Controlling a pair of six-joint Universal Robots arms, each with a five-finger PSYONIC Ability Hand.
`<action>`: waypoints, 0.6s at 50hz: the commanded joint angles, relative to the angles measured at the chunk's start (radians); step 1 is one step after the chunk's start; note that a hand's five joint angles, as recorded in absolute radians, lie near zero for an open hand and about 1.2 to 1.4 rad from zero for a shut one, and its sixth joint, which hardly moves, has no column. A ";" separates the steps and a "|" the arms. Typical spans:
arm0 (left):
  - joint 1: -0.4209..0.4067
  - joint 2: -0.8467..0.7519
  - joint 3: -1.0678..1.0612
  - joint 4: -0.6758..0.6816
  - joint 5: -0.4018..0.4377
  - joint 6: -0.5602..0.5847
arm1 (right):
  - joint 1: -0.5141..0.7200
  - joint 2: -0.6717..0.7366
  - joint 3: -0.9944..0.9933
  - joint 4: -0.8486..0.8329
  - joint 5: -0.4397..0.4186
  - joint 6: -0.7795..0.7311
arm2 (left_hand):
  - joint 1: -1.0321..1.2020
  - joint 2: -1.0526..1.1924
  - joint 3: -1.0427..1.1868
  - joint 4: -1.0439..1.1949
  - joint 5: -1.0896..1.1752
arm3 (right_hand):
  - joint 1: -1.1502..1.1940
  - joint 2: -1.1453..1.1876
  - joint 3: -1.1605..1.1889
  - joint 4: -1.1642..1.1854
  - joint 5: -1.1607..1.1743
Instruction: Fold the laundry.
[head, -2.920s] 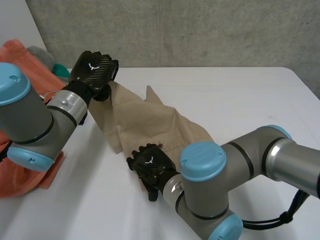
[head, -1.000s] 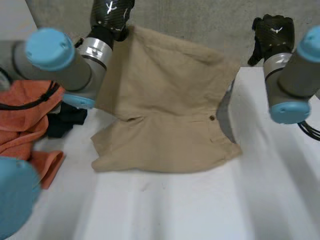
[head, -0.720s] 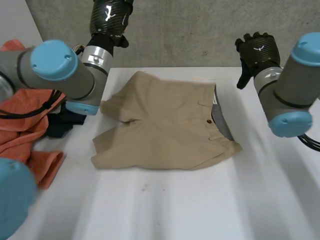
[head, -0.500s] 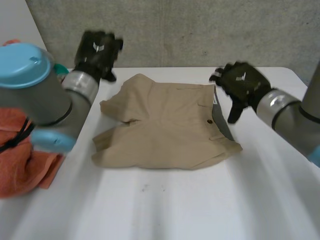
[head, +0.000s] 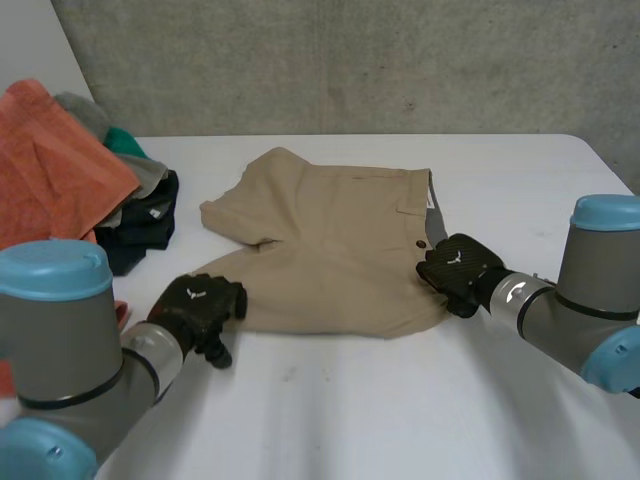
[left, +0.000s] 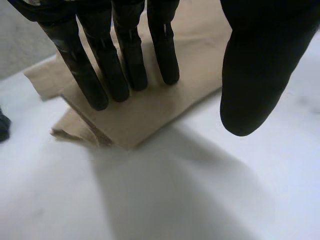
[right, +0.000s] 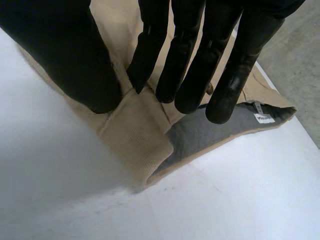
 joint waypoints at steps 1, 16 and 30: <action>0.004 -0.078 0.065 0.099 -0.006 0.014 | 0.006 -0.007 -0.007 -0.006 0.007 0.065 | 0.005 -0.002 -0.001 0.007 0.010 | 0.396 0.218 0.218 0.217 0.265; 0.002 -0.281 0.267 0.167 -0.006 0.180 | 0.006 -0.039 0.021 -0.006 0.018 0.096 | 0.168 0.161 0.163 0.171 0.173 | 0.396 0.218 0.218 0.217 0.265; -0.007 -0.253 0.295 0.148 -0.009 0.189 | 0.007 -0.068 0.022 0.020 0.110 0.084 | 0.797 0.790 0.792 0.800 0.802 | 0.396 0.218 0.218 0.217 0.265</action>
